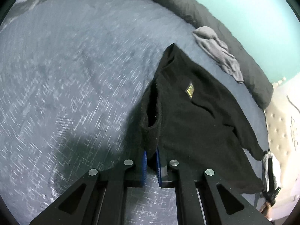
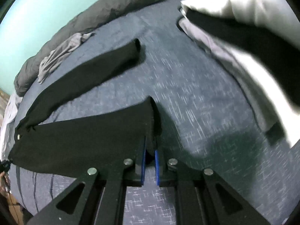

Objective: Fold clothes

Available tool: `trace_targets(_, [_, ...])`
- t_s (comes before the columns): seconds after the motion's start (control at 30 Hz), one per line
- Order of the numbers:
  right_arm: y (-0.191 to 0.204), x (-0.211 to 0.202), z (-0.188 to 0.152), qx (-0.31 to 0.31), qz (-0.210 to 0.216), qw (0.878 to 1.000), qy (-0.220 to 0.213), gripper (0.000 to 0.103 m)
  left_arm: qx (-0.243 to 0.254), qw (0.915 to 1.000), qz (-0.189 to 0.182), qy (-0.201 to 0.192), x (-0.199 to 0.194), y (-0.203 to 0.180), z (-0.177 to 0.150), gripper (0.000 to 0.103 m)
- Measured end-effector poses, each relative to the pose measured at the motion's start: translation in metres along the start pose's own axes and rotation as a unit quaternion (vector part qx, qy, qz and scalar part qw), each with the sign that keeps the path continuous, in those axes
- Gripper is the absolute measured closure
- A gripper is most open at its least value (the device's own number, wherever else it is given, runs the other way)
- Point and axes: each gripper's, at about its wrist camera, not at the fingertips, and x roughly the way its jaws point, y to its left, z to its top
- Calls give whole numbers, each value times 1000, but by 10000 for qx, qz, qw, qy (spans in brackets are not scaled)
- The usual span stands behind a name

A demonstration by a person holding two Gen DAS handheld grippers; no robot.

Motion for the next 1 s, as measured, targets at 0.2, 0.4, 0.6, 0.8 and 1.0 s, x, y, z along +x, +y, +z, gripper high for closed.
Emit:
trace_targets(0.2, [-2,11,-7,-12,-4,9999,101,96,-80,9999,-121,58,10,11,-2,93])
trace_targets(0.4, [-4,15,-10,30,-34,9998,173,96,-264,9994,-207,26,11,23,-7,84])
trace_targets(0.6, [-3,18,-10,60,-64,9998,191,96,-439,9987,-241,-46,9,34,-6,77])
trace_targets(0.8, [0,18,-10,64,-89,9998,191,96,-649,9974,-304,-108,13,45,-5,73])
trace_targets(1.0, [1,15,-9,103,-64,9998,154,96,-506,9981,-284,-186,4,38,-4,94])
